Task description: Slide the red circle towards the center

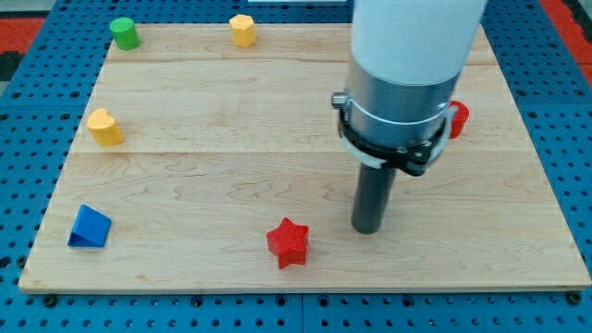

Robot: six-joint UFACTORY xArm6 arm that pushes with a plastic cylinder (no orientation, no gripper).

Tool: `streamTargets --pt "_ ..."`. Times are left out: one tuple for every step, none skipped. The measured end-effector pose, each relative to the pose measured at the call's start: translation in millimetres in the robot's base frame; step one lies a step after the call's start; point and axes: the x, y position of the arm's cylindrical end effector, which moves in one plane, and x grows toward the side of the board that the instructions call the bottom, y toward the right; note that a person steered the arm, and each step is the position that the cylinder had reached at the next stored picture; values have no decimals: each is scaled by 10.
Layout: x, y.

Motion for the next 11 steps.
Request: streamTargets --pt "-337 175" --pt "-630 396" --pt "-885 534" --pt "-830 1390" --pt "-1296 1720" --pt "-1568 1720" --pt "-1568 1727" --pt "-1568 1736" --pt "-1568 1749" --pt "-1568 1753" --pt "-1553 1755"
